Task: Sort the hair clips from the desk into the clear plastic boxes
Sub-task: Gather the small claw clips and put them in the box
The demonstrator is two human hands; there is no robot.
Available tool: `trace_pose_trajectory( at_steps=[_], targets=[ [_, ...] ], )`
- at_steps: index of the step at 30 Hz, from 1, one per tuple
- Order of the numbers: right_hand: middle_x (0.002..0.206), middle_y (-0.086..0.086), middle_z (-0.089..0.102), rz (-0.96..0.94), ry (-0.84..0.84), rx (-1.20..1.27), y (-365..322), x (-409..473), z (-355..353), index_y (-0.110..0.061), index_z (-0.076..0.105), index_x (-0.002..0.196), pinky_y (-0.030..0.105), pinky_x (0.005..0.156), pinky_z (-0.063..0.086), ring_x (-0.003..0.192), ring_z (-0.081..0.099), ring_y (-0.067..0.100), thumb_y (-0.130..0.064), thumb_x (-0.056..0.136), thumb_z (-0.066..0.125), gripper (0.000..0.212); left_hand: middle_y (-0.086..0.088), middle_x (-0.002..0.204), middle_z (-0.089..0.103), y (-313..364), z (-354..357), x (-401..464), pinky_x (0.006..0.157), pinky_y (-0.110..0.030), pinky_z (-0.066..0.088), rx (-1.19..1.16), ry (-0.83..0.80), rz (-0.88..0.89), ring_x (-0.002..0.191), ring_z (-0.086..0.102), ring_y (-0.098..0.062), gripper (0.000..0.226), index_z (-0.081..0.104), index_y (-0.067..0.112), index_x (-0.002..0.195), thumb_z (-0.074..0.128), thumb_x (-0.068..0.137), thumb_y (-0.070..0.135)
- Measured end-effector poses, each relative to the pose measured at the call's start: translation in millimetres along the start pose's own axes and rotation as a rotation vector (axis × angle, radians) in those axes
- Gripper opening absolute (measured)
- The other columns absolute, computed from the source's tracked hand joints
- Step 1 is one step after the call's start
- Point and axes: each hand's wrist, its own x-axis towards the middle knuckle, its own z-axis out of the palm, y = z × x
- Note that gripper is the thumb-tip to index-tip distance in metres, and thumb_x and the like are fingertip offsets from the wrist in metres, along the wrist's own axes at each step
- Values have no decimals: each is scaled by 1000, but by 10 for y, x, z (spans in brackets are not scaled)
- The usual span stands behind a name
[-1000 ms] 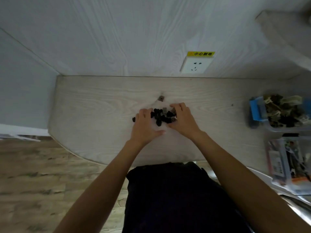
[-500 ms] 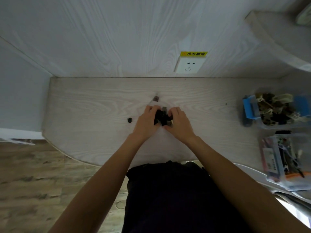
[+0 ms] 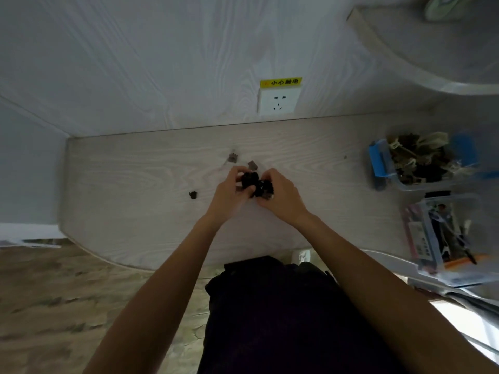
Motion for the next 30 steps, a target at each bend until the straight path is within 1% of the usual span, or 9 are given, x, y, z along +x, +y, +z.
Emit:
trace_pose_trajectory(
  at_steps=[3, 7, 9, 13, 15, 19, 24, 27, 30],
  targets=[
    [100, 5, 61, -53, 77, 53, 61, -148, -369, -11, 51, 103, 32, 72, 46, 86, 58, 21, -20, 76, 70, 34, 1, 113, 60, 317, 133, -52, 73, -15, 53, -50, 10, 103, 88, 64, -7, 32, 51, 26, 110, 66, 84, 12],
    [97, -3, 55, -57, 274, 46, 341, -470, -1047, -11, 53, 108, 8, 68, 37, 84, 51, 9, -20, 78, 71, 37, 13, 104, 60, 962, 625, -71, 79, -22, 56, -132, -55, 290, 92, 63, -3, 30, 54, 25, 107, 68, 83, 13],
    [96, -3, 55, -14, 366, 59, 546, -593, -1376, -9, 55, 110, 3, 69, 35, 86, 51, 8, -18, 77, 73, 39, 11, 106, 62, 1229, 954, 5, 79, -23, 56, -140, -93, 350, 90, 63, 1, 31, 56, 19, 111, 68, 83, 14],
    [104, 16, 62, 33, 440, -10, 1035, -692, -1950, -3, 57, 108, 27, 77, 42, 93, 57, 23, -15, 78, 72, 35, 2, 114, 62, 1620, 1610, 220, 84, -19, 54, -110, -127, 399, 104, 60, -7, 40, 57, 13, 122, 67, 83, 11],
    [105, 19, 63, 54, 457, -72, 1256, -659, -2151, -3, 60, 109, 24, 77, 40, 96, 59, 30, -15, 79, 71, 34, -4, 118, 64, 1758, 1829, 304, 88, -20, 50, -57, -100, 412, 106, 61, -13, 42, 57, 14, 125, 65, 84, 10],
    [115, 21, 58, 94, 464, -80, 1541, -527, -2439, -7, 59, 115, 24, 82, 38, 104, 56, 32, -16, 82, 67, 36, -9, 122, 61, 1877, 2138, 368, 89, -25, 49, 153, -67, 418, 98, 64, -20, 35, 60, 14, 121, 59, 86, 8],
    [133, 18, 43, 94, 365, -92, 1666, -480, -2634, -8, 49, 127, 30, 97, 38, 116, 48, 29, -19, 82, 68, 50, -9, 130, 57, 1702, 2318, 336, 97, -26, 37, 473, -34, 523, 114, 51, -26, 33, 59, 12, 122, 54, 90, 12],
    [130, 17, 47, 73, 404, -137, 1697, -583, -2657, -8, 52, 124, 29, 96, 40, 116, 50, 29, -14, 84, 63, 42, -10, 122, 62, 1639, 2295, 294, 94, -31, 42, 504, 58, 574, 112, 51, -27, 31, 60, 11, 120, 54, 90, 14],
    [125, 14, 53, 34, 475, -170, 1607, -719, -2600, -11, 56, 120, 33, 90, 46, 108, 55, 27, -14, 88, 56, 32, -6, 106, 68, 1535, 2157, 203, 82, -30, 47, 497, 161, 615, 97, 59, -25, 26, 65, 14, 111, 50, 90, 21]
  ],
)
